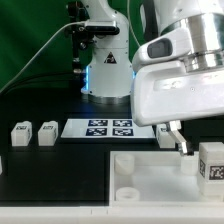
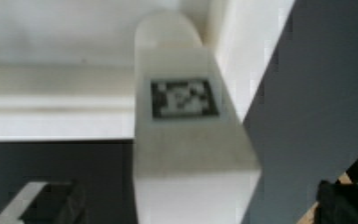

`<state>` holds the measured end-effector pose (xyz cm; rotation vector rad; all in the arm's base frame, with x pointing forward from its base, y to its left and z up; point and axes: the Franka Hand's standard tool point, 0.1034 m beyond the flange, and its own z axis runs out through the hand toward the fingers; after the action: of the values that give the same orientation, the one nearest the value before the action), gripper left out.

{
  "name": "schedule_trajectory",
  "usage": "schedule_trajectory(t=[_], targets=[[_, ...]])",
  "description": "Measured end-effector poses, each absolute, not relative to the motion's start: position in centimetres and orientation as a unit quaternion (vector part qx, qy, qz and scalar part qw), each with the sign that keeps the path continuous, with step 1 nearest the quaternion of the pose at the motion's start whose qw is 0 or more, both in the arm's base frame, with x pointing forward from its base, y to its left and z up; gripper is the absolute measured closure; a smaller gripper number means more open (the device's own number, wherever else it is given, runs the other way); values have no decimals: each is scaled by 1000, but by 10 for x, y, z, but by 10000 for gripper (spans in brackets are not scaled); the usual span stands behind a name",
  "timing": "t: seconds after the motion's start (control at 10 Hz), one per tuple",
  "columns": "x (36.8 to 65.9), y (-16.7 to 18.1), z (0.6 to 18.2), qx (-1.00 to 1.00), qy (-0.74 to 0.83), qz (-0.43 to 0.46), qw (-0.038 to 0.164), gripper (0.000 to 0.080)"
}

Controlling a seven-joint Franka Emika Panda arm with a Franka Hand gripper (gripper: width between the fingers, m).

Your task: Assemble one leg

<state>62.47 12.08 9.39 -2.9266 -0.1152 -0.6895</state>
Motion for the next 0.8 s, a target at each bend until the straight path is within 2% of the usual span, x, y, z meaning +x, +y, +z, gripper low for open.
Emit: schedule_trajectory(t=[0.2, 0.4, 0.5, 0.6, 0.8], targets=[[624, 121, 87, -986, -33, -142, 75, 151], [628, 112, 90, -995, -33, -31, 84, 151], [632, 113, 89, -996, -35, -10, 87, 151], [621, 115, 87, -993, -41, 58, 92, 151], [630, 119, 87, -994, -36, 50, 92, 151]])
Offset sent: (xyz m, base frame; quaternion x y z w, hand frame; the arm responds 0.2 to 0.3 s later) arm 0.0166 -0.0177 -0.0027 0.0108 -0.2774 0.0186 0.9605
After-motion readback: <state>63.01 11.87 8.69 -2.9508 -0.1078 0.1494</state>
